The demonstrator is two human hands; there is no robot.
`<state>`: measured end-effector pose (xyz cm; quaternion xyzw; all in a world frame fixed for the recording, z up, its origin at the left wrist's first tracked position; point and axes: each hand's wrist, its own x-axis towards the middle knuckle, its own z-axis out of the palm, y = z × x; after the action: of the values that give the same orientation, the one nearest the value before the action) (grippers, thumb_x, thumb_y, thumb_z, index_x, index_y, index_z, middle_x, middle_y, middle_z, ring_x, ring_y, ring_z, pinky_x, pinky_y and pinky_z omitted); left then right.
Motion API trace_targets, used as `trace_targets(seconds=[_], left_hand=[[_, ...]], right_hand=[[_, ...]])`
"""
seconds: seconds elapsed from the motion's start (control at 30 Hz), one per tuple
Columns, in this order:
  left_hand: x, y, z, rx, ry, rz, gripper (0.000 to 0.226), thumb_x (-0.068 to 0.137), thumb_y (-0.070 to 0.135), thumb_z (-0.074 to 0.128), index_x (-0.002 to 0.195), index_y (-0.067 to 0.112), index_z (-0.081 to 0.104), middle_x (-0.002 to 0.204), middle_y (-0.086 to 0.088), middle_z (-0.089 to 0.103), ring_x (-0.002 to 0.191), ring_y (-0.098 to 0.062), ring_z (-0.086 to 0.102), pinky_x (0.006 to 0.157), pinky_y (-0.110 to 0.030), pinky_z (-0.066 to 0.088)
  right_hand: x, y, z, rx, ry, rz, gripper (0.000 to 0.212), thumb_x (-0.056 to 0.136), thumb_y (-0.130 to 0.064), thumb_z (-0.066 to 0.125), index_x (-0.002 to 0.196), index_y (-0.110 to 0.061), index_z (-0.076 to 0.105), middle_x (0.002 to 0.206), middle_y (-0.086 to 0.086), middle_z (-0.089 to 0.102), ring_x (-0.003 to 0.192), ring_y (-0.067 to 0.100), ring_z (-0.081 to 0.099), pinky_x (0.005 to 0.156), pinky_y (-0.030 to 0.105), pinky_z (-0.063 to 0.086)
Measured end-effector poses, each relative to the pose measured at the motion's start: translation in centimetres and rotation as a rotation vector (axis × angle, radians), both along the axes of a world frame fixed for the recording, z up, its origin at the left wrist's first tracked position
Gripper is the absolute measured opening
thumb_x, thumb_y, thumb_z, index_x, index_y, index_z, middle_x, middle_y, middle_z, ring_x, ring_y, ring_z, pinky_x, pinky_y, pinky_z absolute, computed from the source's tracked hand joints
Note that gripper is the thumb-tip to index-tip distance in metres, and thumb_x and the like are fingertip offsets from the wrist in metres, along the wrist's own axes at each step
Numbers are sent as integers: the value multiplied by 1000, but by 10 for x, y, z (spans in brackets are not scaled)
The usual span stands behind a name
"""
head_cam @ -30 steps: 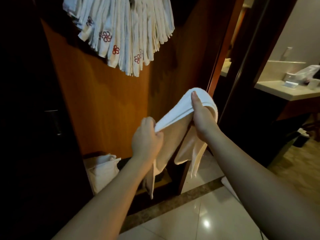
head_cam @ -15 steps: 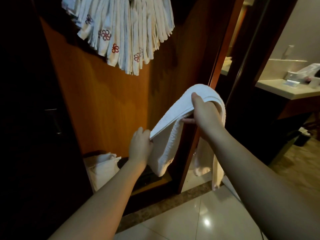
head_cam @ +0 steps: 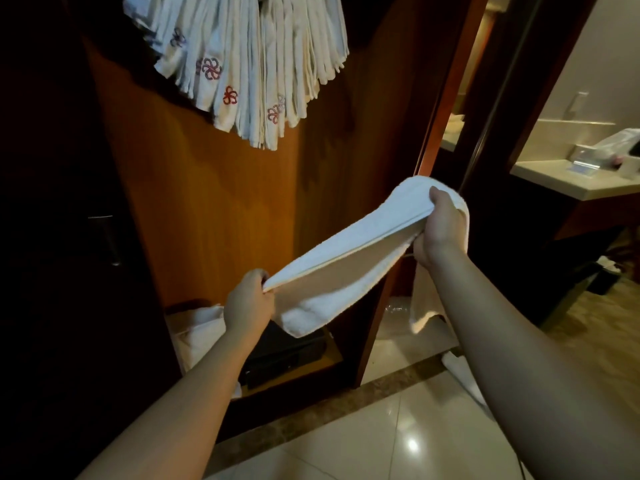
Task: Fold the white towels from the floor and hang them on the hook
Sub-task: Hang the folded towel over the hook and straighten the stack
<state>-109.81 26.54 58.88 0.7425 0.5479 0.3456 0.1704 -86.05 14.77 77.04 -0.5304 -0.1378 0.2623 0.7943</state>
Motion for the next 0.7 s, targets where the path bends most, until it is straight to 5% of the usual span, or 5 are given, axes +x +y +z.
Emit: trace_targets(seconds=[0.17,0.3,0.4,0.5,0.7], left_hand=[[-8,4,40,182,115,-65,25,91,13,65,115,20,63,112,3,63,88,-14,63,76,-35,58],[-56,4,101,388,-371,-83,27,79,27,68,97,45,57,94,20,59,89,-3,59,69,-18,48],[-64,-7,105,-127,-1063,-297,44,76,25,81,110,42,59,112,12,69,107,-10,66,78,-23,57],[-48,-10,86,-501,-885,-297,21,88,17,71,106,28,68,108,-2,72,103,-24,67,86,-43,55],[-74,-2,83,-535,-1119,-295,36,97,9,52,82,32,75,100,-2,76,81,-20,73,58,-33,59]], right_hand=[[6,3,16,178,162,21,25,96,-35,62,107,-13,59,99,6,74,91,21,70,67,32,55],[16,-6,43,319,204,13,23,95,-32,62,107,-15,53,109,13,68,100,28,67,80,42,60],[17,-7,54,386,202,77,32,97,-29,58,121,-8,56,114,19,70,101,33,70,74,47,62],[14,-1,51,383,259,118,36,98,-26,56,126,-4,57,118,20,70,100,35,70,74,48,61],[26,6,18,206,290,63,34,97,-26,55,126,-7,60,107,14,73,90,30,72,57,39,59]])
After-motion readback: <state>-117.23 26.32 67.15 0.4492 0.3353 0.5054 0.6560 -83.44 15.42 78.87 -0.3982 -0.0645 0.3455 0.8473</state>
